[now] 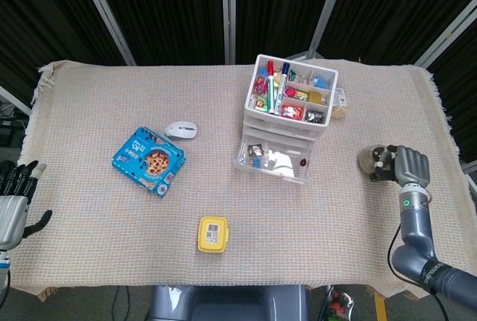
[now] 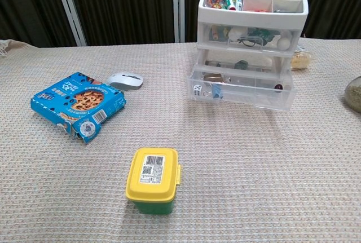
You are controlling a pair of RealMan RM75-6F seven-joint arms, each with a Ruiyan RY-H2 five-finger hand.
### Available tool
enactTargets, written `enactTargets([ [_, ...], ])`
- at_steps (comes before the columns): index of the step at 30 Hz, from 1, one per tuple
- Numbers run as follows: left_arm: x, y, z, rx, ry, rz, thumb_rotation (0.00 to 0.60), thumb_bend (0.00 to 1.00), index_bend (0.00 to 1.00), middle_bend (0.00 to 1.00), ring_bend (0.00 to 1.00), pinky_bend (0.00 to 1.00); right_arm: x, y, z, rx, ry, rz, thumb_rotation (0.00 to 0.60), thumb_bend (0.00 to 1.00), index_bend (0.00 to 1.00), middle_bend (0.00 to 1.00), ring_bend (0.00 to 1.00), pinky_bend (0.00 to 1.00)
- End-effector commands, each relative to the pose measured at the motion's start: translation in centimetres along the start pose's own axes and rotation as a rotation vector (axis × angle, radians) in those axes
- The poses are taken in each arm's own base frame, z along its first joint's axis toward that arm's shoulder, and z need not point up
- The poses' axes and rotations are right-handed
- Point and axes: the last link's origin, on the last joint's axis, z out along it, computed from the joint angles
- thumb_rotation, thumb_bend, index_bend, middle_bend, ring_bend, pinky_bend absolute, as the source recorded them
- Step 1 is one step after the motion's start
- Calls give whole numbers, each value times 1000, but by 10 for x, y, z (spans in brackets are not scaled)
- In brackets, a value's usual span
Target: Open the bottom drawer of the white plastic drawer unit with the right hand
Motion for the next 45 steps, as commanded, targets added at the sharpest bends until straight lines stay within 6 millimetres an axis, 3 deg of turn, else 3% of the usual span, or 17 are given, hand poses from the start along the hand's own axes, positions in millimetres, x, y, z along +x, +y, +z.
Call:
enactTargets([
  [1, 0, 0, 0, 1, 0, 1, 600, 319, 0, 0, 0, 0, 2, -3, 5, -7, 22, 12, 600, 297, 622, 954, 957, 720],
  [13, 0, 0, 0, 3, 1, 1, 600, 319, 0, 0, 0, 0, 1, 8, 34, -99, 17, -31, 600, 294, 617, 954, 957, 719],
  [21, 0, 0, 0, 2, 1, 0, 600, 319, 0, 0, 0, 0, -7, 17, 38, -144, 1, -33, 600, 292, 610, 950, 957, 719],
  [26, 0, 0, 0, 2, 1, 1, 600, 319, 0, 0, 0, 0, -6, 14, 35, -139, 4, -12, 600, 258, 476, 942, 955, 717],
  [30, 0, 0, 0, 2, 1, 1, 600, 319, 0, 0, 0, 0, 0, 9, 30, -119, 13, 2, 600, 228, 344, 938, 950, 717],
  [41, 0, 0, 0, 1, 1, -2, 600, 320, 0, 0, 0, 0, 14, 10, 9, -97, 41, 51, 600, 215, 246, 883, 904, 680],
  [44, 0, 0, 0, 0, 0, -1, 600, 320, 0, 0, 0, 0, 29, 11, -11, -52, 92, 78, 600, 211, 238, 787, 829, 606],
  [45, 0, 0, 0, 1, 0, -1, 600, 319, 0, 0, 0, 0, 35, 12, -32, -2, 115, 90, 600, 210, 235, 739, 792, 573],
])
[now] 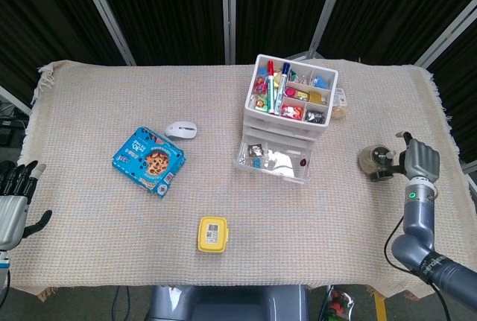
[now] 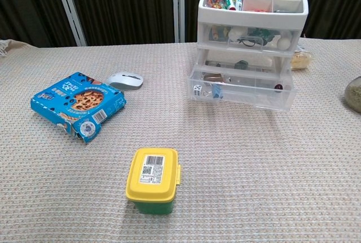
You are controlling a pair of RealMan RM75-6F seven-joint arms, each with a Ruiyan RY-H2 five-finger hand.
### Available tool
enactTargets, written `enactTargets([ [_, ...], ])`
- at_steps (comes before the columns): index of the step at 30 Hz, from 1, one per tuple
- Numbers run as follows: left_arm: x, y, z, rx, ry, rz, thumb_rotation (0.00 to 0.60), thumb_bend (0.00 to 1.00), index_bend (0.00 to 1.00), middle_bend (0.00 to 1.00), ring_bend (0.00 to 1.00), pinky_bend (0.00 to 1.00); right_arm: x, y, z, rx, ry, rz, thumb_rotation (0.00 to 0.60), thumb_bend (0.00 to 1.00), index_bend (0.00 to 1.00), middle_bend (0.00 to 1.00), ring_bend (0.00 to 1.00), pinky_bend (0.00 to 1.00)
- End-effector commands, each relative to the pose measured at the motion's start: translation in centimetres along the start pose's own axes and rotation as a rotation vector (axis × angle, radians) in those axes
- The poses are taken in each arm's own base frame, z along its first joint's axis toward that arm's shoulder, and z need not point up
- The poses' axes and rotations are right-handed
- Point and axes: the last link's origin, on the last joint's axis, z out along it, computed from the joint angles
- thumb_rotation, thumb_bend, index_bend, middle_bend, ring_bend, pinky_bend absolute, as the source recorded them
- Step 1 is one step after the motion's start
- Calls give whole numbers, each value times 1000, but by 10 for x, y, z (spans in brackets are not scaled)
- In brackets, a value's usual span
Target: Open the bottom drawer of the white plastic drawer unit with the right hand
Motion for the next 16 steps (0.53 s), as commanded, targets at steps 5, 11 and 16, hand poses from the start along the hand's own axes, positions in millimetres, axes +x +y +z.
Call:
enactTargets([
  [5, 0, 0, 0, 2, -1, 1, 600, 320, 0, 0, 0, 0, 29, 9, -79, 209, 67, 47, 600, 201, 203, 436, 499, 388],
  [11, 0, 0, 0, 1, 0, 0, 600, 319, 0, 0, 0, 0, 31, 9, -126, 352, 21, 47, 600, 190, 90, 69, 61, 69],
  [16, 0, -1, 0, -3, 0, -2, 600, 319, 0, 0, 0, 0, 30, 2, -142, 421, -20, 23, 600, 171, 17, 0, 0, 0],
])
